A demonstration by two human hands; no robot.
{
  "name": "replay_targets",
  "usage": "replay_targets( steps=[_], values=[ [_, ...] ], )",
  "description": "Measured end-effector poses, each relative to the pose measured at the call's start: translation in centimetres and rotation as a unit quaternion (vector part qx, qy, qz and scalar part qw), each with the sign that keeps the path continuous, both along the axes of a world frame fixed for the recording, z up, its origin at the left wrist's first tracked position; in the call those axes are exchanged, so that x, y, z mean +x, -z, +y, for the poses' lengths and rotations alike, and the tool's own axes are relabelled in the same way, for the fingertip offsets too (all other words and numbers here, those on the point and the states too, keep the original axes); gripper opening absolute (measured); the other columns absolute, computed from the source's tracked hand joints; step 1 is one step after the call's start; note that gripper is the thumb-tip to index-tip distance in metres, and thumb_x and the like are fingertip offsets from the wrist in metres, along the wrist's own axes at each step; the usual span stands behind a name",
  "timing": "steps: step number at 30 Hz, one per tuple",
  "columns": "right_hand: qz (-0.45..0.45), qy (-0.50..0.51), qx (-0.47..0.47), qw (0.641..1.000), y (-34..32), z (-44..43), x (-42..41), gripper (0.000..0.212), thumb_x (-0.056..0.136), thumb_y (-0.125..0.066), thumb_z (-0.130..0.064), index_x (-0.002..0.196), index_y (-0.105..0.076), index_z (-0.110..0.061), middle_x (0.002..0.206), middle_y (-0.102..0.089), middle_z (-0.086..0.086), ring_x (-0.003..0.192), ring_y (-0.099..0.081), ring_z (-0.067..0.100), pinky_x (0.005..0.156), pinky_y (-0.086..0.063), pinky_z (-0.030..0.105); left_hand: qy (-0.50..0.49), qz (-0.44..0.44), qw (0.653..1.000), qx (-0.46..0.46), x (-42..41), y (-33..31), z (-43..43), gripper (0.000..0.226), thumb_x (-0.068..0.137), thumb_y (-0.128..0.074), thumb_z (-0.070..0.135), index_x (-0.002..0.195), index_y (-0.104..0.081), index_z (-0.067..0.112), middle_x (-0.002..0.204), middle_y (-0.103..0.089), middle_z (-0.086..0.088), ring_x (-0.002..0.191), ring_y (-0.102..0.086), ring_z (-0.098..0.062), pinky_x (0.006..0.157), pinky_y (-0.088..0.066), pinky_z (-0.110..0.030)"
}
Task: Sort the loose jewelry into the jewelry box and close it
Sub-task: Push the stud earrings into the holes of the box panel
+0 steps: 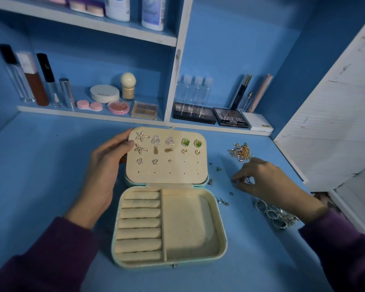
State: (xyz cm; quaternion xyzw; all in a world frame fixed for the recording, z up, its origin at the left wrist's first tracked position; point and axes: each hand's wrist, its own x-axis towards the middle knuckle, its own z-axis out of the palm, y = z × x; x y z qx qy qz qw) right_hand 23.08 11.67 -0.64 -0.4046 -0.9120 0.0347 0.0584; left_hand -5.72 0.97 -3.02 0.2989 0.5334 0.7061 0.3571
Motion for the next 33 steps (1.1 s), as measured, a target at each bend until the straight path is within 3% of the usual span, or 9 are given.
replay_targets(
  steps=[7,13,17,20,25,30,33],
  values=[
    [0.014,0.007,0.004,1.000,0.40,0.05,-0.11,0.005,0.082,-0.069,-0.025,0.082,-0.074,-0.026,0.078,-0.063,-0.015,0.087,-0.054,0.007,0.068,-0.047,0.031,0.002,-0.003,1.000,0.000,0.13,-0.16,-0.08,0.031,0.092,-0.052,0.006,0.110,-0.066,0.026,0.098,-0.073,0.006,0.092,-0.066,-0.006,0.074,-0.047,-0.019],
    [0.125,0.014,-0.046,0.991,0.26,0.25,-0.51,0.009,0.079,-0.073,-0.017,0.074,-0.069,-0.024,0.073,-0.062,-0.015,0.073,-0.057,0.003,0.071,-0.050,0.032,0.003,-0.004,1.000,0.000,0.12,-0.22,-0.14,0.030,0.091,-0.053,0.005,0.107,-0.067,0.027,0.094,-0.074,0.009,0.090,-0.067,-0.005,0.072,-0.048,-0.016],
    [0.082,0.000,-0.042,0.996,0.32,0.41,-0.82,0.006,0.078,-0.074,-0.019,0.075,-0.071,-0.024,0.074,-0.062,-0.014,0.074,-0.055,0.003,0.070,-0.050,0.035,-0.004,-0.003,1.000,-0.001,0.14,-0.27,-0.11,0.030,0.091,-0.054,0.006,0.110,-0.067,0.025,0.096,-0.073,0.006,0.089,-0.066,-0.006,0.072,-0.048,-0.017],
    [0.043,-0.008,-0.036,0.998,0.52,0.36,-0.93,0.005,0.079,-0.073,-0.020,0.077,-0.073,-0.024,0.073,-0.057,-0.016,0.075,-0.051,0.002,0.069,-0.047,0.030,-0.005,0.000,1.000,0.002,0.19,-0.31,-0.11,0.030,0.090,-0.054,0.005,0.108,-0.067,0.025,0.096,-0.073,0.007,0.087,-0.066,-0.004,0.070,-0.048,-0.015],
    [0.034,-0.020,-0.024,0.999,0.48,0.28,-0.83,0.003,0.080,-0.073,-0.022,0.082,-0.075,-0.023,0.072,-0.054,-0.018,0.075,-0.048,0.002,0.068,-0.044,0.027,-0.004,0.007,1.000,-0.004,0.12,-0.34,-0.16,0.030,0.091,-0.054,0.007,0.108,-0.067,0.027,0.093,-0.074,0.010,0.087,-0.066,-0.003,0.070,-0.048,-0.015],
    [0.048,-0.029,-0.027,0.998,0.25,0.01,-0.65,0.007,0.079,-0.074,-0.022,0.086,-0.075,-0.024,0.073,-0.060,-0.009,0.074,-0.053,0.008,0.068,-0.049,0.032,-0.001,0.007,1.000,-0.009,0.21,-0.38,-0.19,0.031,0.091,-0.053,0.007,0.114,-0.066,0.024,0.097,-0.073,0.007,0.087,-0.067,-0.003,0.071,-0.047,-0.017],
    [0.065,-0.044,-0.030,0.996,0.17,-0.21,-0.41,0.007,0.079,-0.074,-0.019,0.084,-0.074,-0.023,0.073,-0.062,-0.009,0.073,-0.054,0.004,0.068,-0.047,0.024,-0.002,0.007,1.000,-0.009,0.19,-0.41,-0.22,0.031,0.091,-0.054,0.007,0.113,-0.066,0.024,0.095,-0.074,0.009,0.087,-0.067,-0.003,0.070,-0.048,-0.015]
  ],
)
